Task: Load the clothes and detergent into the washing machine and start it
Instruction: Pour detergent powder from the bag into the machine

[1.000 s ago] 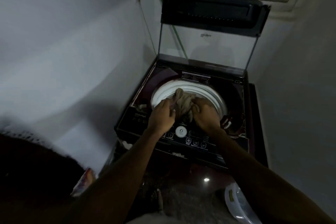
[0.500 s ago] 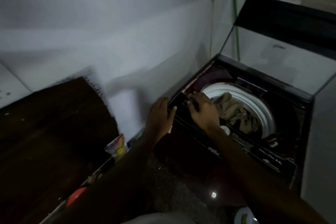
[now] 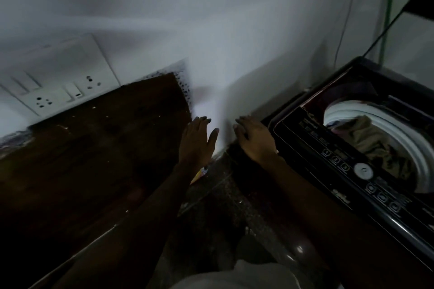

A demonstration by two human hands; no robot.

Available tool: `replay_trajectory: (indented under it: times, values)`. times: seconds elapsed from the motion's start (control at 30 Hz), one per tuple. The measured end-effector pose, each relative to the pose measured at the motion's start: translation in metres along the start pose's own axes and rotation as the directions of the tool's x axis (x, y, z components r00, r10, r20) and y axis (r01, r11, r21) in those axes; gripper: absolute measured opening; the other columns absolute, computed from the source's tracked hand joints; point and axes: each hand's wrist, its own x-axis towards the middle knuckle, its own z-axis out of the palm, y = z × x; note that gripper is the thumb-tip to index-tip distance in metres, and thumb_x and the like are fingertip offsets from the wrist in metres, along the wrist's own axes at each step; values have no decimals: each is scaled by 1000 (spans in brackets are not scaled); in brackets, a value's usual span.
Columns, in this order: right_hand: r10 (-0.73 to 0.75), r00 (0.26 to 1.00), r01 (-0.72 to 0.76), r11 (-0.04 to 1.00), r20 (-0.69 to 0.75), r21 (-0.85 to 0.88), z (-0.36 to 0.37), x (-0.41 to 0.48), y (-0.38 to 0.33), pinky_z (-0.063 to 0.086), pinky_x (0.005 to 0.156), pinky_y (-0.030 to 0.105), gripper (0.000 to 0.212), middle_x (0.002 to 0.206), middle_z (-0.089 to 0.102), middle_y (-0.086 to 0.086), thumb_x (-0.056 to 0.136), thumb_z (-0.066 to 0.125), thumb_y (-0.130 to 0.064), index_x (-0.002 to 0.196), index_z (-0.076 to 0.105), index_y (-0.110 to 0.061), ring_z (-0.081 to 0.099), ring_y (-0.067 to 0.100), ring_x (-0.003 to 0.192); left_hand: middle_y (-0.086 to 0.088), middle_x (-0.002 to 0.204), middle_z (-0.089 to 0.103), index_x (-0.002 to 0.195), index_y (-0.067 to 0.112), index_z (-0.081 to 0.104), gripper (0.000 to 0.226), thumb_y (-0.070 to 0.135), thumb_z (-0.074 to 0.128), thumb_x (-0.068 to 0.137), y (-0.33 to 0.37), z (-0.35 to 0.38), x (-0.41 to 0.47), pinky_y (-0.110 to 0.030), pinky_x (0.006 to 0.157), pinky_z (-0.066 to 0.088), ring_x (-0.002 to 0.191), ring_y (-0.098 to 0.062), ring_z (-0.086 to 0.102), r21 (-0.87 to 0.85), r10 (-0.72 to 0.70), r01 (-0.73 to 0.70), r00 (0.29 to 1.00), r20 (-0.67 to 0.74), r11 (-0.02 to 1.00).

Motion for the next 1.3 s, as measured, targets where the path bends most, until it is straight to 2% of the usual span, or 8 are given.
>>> replay_trajectory:
  times: [0.27,0.37,0.5,0.73,0.93,1.1,1.23,1.3]
  values:
    - [-122,990,128,989,74,-75,68,31,28,32,112,35,39,139,54,6,101,41,-34,129,60,-14,38,22,138,-6,136,56,132,14,54,71,59,13,95,-51,57,3,-48,110,38,130,-24,48,41,-101,100,995,19,994]
    - [-163,980,174,980,113,-98,114,38,50,36,112,40,40,138,55,7,101,41,-34,129,60,-13,39,24,137,-6,133,58,131,14,55,67,58,18,95,-82,95,2,-46,106,42,126,-23,52,61,-131,129,991,20,990]
    - [-186,960,217,966,210,-139,191,40,84,28,113,35,43,143,50,6,102,37,-36,135,54,-15,34,22,141,-9,126,63,126,10,60,60,51,28,98,-134,151,-4,-39,103,43,118,-24,58,72,-137,136,991,7,988]
    - [-224,930,273,951,290,-142,338,38,159,25,114,34,45,146,47,5,101,40,-36,139,49,-15,30,22,142,-18,121,65,124,4,61,49,40,46,96,-237,274,-28,-43,101,44,111,-36,61,-9,-234,234,972,-29,972]
    - [-308,911,353,927,275,-129,450,57,216,30,113,38,44,146,46,6,101,41,-33,140,47,-15,30,23,142,-17,118,65,119,5,61,36,33,56,97,-327,367,-29,-42,93,49,109,-34,61,-204,-552,534,833,-40,820]
    - [-392,891,422,901,229,-100,518,80,237,35,109,42,45,141,50,13,97,46,-27,138,49,-8,38,31,137,-12,130,60,131,10,54,49,39,60,92,-392,440,-28,-44,100,46,120,-30,57,-327,-617,560,781,-96,761]
    - [-357,906,382,921,229,-75,563,88,240,34,109,39,54,146,44,14,92,54,-20,143,41,-7,37,30,137,-12,134,58,135,12,50,53,34,67,90,-414,478,-29,-40,100,45,123,-30,55,-540,-753,595,648,-114,595]
    - [-337,910,366,927,243,-85,580,91,244,32,110,38,59,149,39,14,91,55,-20,145,37,-8,33,28,139,-11,130,60,133,11,52,53,30,72,87,-427,490,-23,-37,98,46,119,-29,57,-635,-768,558,635,-88,534]
